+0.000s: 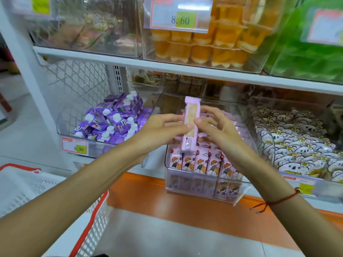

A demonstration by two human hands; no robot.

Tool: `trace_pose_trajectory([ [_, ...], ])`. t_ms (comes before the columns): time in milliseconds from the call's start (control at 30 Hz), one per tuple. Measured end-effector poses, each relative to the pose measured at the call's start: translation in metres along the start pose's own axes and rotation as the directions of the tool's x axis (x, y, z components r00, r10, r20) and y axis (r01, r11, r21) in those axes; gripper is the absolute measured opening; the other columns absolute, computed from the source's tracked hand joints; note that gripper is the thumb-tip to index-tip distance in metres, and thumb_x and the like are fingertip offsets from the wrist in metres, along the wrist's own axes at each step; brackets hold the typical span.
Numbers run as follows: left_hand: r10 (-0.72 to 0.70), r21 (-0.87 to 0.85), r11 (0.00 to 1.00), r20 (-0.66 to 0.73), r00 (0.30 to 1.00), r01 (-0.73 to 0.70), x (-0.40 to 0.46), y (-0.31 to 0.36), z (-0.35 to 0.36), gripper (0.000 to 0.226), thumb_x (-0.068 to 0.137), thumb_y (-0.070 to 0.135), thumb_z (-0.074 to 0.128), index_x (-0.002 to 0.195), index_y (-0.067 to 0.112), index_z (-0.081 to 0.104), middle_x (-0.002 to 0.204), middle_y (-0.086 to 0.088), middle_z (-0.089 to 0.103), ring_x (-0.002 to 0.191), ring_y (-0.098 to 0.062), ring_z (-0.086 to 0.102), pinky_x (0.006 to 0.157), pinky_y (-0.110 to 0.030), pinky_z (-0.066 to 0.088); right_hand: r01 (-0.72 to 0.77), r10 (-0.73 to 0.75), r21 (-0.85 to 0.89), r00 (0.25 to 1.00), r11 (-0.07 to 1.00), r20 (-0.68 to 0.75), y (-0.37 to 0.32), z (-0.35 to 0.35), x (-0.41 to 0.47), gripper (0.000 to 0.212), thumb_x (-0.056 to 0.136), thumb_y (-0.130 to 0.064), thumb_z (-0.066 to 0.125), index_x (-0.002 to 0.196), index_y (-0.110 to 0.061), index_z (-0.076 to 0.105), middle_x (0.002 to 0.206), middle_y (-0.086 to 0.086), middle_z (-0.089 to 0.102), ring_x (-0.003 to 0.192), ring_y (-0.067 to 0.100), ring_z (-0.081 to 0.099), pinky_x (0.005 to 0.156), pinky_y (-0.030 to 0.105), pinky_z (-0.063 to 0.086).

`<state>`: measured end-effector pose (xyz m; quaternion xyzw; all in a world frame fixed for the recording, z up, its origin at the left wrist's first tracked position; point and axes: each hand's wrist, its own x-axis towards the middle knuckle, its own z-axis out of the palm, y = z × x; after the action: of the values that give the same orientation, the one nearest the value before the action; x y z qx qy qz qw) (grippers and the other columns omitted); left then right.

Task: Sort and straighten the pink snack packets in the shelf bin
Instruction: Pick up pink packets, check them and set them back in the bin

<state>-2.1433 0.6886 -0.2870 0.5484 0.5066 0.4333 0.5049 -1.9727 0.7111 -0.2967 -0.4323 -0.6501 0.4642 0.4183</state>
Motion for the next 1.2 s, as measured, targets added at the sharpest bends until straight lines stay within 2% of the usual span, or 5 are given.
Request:
trace_pose_trajectory([
  [200,0.12,0.065,0.991,-0.048,0.992,-0.117,-0.023,-0.001,0.004,0.043,0.079,0.003,0.074,0.119,0.014,0.062,0.117,-0.005,0.066,0.108,-0.011,0.063,0.094,-0.023,0.051,0.138,-0.136,-0.026,0.989,0.99,0.06,-0.006,0.002,-0.031,0.04,0.094,-0.017,0.059,0.124,-0.041,0.049,0.127,-0.004,0.057,0.119,0.011,0.056,0.105,0.041,0.044],
  [467,0.042,-0.217,0.974,-0.116,0.992,-0.066,-0.053,0.001,0.011,0.034,0.085,0.014,0.07,0.115,0.004,0.058,0.107,-0.011,0.071,0.092,-0.015,0.071,0.074,-0.023,0.059,0.173,-0.172,-0.122,0.985,0.977,0.019,-0.013,0.018,-0.063,0.056,0.085,-0.015,0.07,0.131,-0.029,0.042,0.119,-0.012,0.053,0.107,-0.008,0.053,0.083,0.009,0.046],
  [833,0.384,0.002,0.923,-0.081,0.92,-0.385,-0.01,-0.008,-0.031,0.036,0.084,0.007,0.069,0.113,0.029,0.064,0.115,0.006,0.068,0.095,-0.008,0.07,0.076,-0.022,0.057,-0.092,0.084,0.255,0.996,0.962,0.044,-0.004,-0.001,-0.001,0.019,0.095,-0.017,0.055,0.111,-0.016,0.065,0.11,0.002,0.069,0.092,0.01,0.064,0.074,0.017,0.053],
  [1033,0.496,0.063,0.861,-0.326,0.805,-0.505,0.051,-0.024,-0.042,0.015,0.084,0.006,0.07,0.095,0.016,0.067,0.097,0.007,0.072,0.08,-0.006,0.07,0.073,-0.02,0.056,0.015,-0.142,-0.669,0.981,0.743,-0.136,0.037,-0.013,0.043,0.039,0.093,-0.023,0.058,0.13,-0.013,0.051,0.122,0.005,0.056,0.114,0.021,0.052,0.093,0.029,0.044],
  [1200,0.576,0.233,0.816,-0.402,0.711,-0.529,0.093,-0.023,-0.037,0.014,0.081,0.009,0.074,0.093,0.012,0.067,0.096,-0.005,0.072,0.081,-0.008,0.067,0.077,-0.02,0.054,0.065,-0.092,-0.896,0.995,0.44,0.027,0.06,-0.006,0.044,0.042,0.1,-0.033,0.041,0.138,-0.016,0.046,0.135,0.007,0.051,0.12,0.027,0.042,0.095,0.033,0.036],
])
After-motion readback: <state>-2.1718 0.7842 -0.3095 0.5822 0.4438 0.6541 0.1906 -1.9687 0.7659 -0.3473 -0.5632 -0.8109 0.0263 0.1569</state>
